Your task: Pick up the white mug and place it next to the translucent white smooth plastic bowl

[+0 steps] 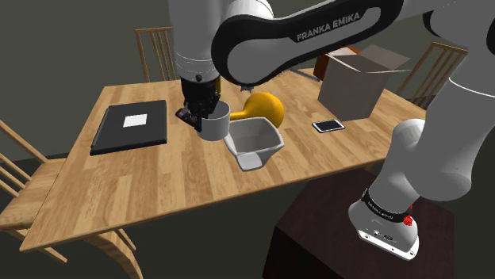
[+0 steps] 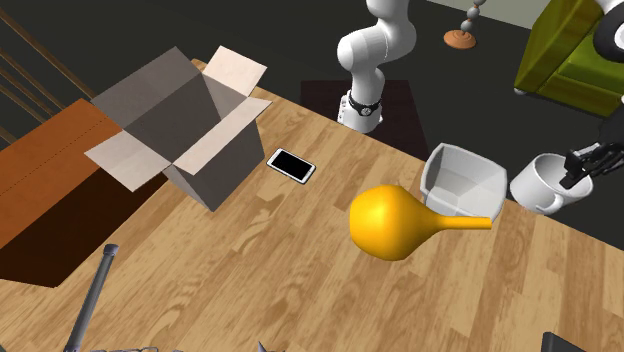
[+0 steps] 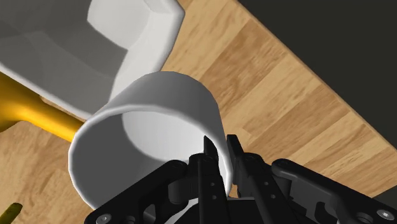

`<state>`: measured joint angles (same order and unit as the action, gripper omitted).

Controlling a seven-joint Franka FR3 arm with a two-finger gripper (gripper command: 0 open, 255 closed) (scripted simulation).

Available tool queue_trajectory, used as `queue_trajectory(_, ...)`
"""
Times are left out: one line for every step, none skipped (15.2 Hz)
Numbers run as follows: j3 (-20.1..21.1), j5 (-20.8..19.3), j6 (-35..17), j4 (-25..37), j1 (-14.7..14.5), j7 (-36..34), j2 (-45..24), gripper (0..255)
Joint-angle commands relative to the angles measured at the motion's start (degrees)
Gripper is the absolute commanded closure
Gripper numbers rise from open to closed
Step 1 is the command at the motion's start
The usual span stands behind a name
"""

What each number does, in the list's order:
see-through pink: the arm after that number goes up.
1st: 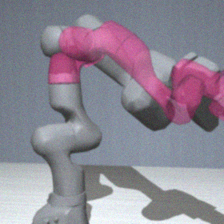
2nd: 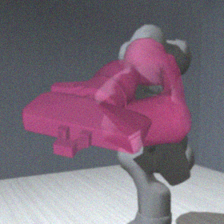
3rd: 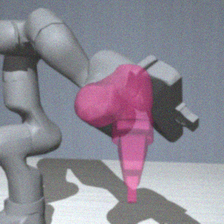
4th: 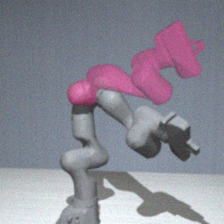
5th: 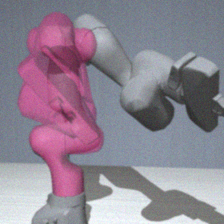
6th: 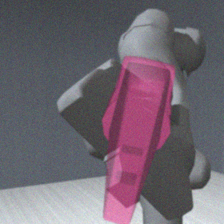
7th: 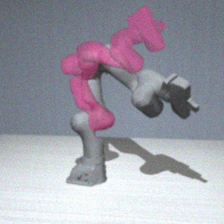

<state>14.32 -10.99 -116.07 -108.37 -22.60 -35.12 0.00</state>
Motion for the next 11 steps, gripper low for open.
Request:
queue_trajectory(0.0, -0.2, -1.4, -1.1, 0.0, -0.3, -0.3, 255)
queue_trajectory(0.0, -0.3, -2.2, -1.7, 0.0, -0.5, -0.4, 255)
queue_trajectory(0.0, -0.5, -2.9, -2.3, 0.0, -0.6, -0.6, 255)
queue_trajectory(0.0, -0.6, -3.6, -2.9, 0.0, -0.8, -0.8, 255)
queue_trajectory(-0.1, -0.7, -4.3, -3.5, 0.0, -1.0, -0.9, 255)
queue_trajectory(-0.1, -0.9, -5.1, -4.0, 0.0, -1.2, -1.1, 255)
queue_trajectory(-0.1, -1.0, -5.8, -4.6, 0.1, -1.3, -1.3, 255)
queue_trajectory(-0.1, -1.2, -6.5, -5.1, 0.1, -1.5, -1.5, 255)
queue_trajectory(-0.1, -1.3, -7.2, -5.6, 0.1, -1.7, -1.7, 255)
queue_trajectory(-0.1, -1.5, -7.9, -6.1, 0.1, -1.9, -2.0, 255)
queue_trajectory(-0.1, -1.7, -8.6, -6.6, 0.1, -2.1, -2.2, 255)
